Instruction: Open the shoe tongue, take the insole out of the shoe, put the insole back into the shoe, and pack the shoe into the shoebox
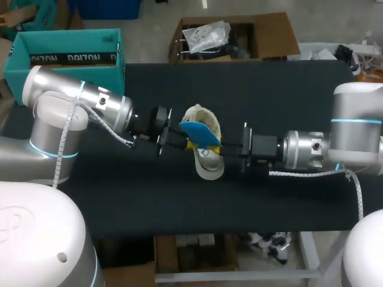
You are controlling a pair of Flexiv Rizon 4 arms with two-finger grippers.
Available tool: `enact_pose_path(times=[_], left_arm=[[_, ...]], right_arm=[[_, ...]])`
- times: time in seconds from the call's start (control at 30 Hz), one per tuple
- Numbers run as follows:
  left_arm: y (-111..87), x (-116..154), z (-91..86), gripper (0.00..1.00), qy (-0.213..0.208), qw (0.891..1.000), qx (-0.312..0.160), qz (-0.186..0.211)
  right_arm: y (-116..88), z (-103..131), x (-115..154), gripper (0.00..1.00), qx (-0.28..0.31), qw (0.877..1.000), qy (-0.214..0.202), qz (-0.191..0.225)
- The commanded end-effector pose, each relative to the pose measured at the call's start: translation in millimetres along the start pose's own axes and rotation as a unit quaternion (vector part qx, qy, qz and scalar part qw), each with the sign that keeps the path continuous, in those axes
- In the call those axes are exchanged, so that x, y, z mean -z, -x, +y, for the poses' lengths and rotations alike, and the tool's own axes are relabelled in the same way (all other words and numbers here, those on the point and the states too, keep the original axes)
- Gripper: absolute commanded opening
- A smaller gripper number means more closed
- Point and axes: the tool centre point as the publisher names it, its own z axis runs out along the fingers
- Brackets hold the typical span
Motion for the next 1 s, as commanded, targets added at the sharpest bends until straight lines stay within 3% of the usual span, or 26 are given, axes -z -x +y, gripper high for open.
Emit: enact_pose_path(times=[0.03, 0.17, 0.23, 0.33, 0.43, 0.67, 1.0], left_arm=[[1.7, -4.4, 1.4, 0.0, 0.001, 1.0, -0.006, 0.0], [-3.2, -6.5, 2.0, 0.0, 0.009, 1.0, -0.022, 0.002], [-4.6, -6.5, 2.3, 0.0, 0.01, 1.0, -0.028, 0.002], [-5.6, -5.8, 3.5, 0.0, 0.013, 0.999, -0.035, 0.001], [-6.7, -5.4, 3.7, 0.0, 0.019, 0.999, -0.042, -0.002], [-4.2, -12.2, -0.9, 0.0, 0.059, 0.995, -0.075, -0.01], [7.1, -27.5, -3.3, 0.0, 0.083, 0.992, -0.099, -0.002]], right_arm=[[-0.6, 3.7, 0.8, 0.0, 0.0, 1.0, -0.005, 0.0], [-1.6, 0.3, 2.3, 0.0, 0.0, 1.0, -0.002, -0.004], [-2.5, -2.1, 2.6, 0.25, -0.001, 1.0, 0.003, -0.008], [-3.1, -5.3, 3.4, 0.4, -0.001, 1.0, 0.007, -0.011], [-2.7, -7.6, 4.1, 0.42, -0.002, 1.0, 0.014, -0.013], [1.8, -9.1, 8.4, 0.4, -0.017, 0.999, 0.041, 0.0], [5.1, -3.9, 9.0, 0.35, -0.029, 0.997, 0.065, 0.021]])
